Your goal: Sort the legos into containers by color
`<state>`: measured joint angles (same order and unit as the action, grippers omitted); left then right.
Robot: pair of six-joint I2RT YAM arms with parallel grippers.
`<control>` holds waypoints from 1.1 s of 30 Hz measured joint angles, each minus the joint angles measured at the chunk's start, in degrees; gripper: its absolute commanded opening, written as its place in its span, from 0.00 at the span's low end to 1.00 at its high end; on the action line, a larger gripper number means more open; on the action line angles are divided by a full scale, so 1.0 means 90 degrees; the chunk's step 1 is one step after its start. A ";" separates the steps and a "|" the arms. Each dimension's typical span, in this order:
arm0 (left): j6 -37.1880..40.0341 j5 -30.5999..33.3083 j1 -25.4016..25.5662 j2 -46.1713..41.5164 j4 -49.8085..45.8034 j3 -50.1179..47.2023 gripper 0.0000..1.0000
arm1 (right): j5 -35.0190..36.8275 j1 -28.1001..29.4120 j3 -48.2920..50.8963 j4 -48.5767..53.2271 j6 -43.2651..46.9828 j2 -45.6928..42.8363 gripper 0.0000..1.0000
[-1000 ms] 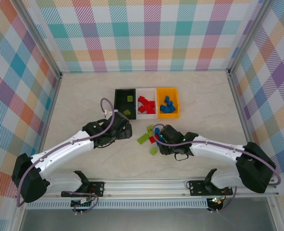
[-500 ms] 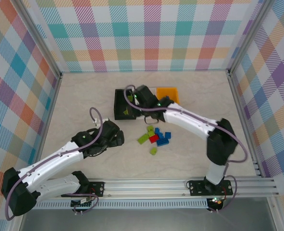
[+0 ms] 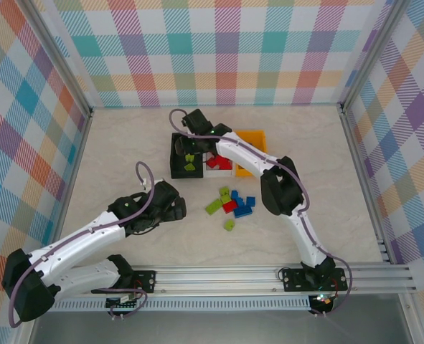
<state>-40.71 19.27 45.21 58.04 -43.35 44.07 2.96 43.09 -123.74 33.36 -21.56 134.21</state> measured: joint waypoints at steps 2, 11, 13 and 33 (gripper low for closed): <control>0.0000 -0.0017 0.0000 0.0005 -0.0002 0.0000 1.00 | -0.0029 0.0000 -0.0126 0.0015 0.0015 -0.0039 0.64; 0.0000 0.0022 0.0000 -0.0221 -0.0017 0.0000 1.00 | -0.0158 0.0019 0.2368 -0.0408 -0.0022 -0.2404 0.69; 0.0000 0.0039 0.0000 -0.0279 -0.0015 0.0000 1.00 | -0.0180 0.0049 0.3393 -0.0556 -0.0044 -0.3249 0.70; 0.0000 0.0061 0.0000 -0.0075 0.0046 0.0012 1.00 | -0.0005 0.1307 0.8046 -0.0483 -0.0867 -0.5209 0.72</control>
<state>-40.71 19.81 45.21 57.36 -42.94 44.18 2.92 54.85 -51.33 29.02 -29.36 87.33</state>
